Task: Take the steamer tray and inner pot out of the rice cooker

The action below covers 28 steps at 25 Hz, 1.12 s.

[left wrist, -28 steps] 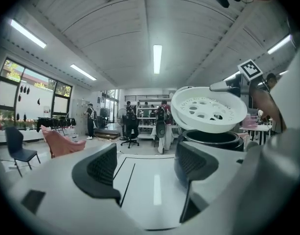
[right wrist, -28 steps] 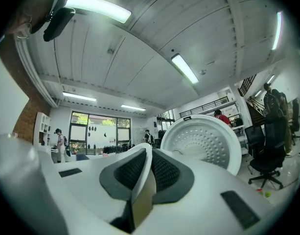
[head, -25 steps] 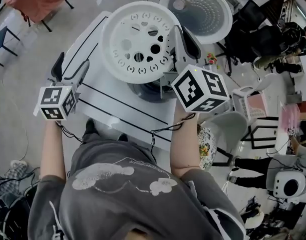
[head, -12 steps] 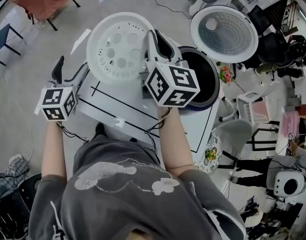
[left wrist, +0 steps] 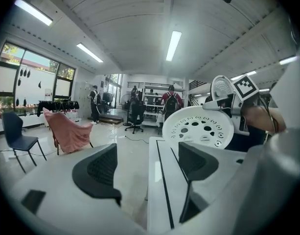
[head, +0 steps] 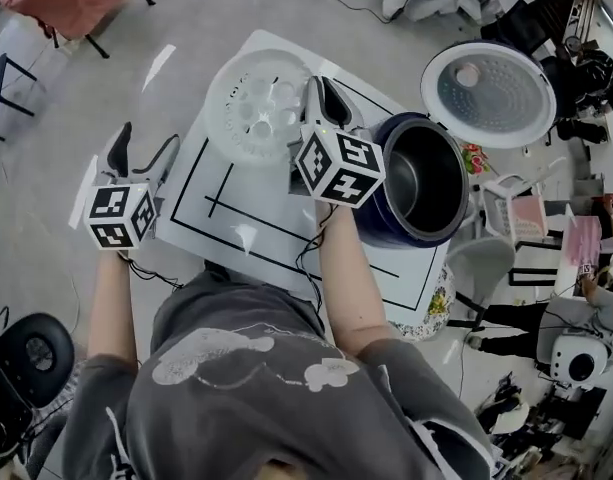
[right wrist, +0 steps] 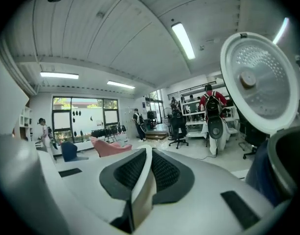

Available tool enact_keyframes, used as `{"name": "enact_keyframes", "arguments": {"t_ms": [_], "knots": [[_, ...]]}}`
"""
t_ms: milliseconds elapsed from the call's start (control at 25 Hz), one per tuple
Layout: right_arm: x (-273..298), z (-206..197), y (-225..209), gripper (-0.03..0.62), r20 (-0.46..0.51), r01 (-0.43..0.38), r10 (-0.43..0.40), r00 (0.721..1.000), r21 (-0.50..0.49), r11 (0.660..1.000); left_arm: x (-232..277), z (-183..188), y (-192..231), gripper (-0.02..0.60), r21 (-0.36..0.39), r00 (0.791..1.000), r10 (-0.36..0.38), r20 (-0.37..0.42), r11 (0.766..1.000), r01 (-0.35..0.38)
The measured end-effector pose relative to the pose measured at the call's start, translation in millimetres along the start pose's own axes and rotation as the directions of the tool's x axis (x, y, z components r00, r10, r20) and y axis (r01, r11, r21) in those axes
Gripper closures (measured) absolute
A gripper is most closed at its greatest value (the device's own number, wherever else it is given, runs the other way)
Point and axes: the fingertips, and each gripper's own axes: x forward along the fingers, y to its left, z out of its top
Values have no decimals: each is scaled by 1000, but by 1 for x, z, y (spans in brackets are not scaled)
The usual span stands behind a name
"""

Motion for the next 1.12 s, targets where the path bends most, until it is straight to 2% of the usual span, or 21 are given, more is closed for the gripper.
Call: {"name": "enact_keyframes", "arguments": {"t_ms": [160, 280, 520, 840, 1120], "knots": [[23, -25, -28, 537, -26, 77, -75, 997, 113, 991, 20, -8, 6, 193, -7, 999, -38, -29, 999, 38], [31, -42, -46, 537, -48, 122, -117, 992, 138, 983, 30, -16, 4, 193, -11, 997, -64, -40, 998, 63], [52, -76, -67, 536, -81, 176, -167, 983, 128, 976, 50, -22, 5, 193, -15, 993, -100, -62, 995, 99], [66, -105, -81, 537, -83, 209, -200, 976, 130, 969, 65, -36, 3, 193, -10, 987, -129, -93, 992, 128], [67, -142, -101, 531, -172, 290, -277, 945, 53, 956, 63, -48, -3, 193, 5, 983, -138, -124, 990, 139]]}}
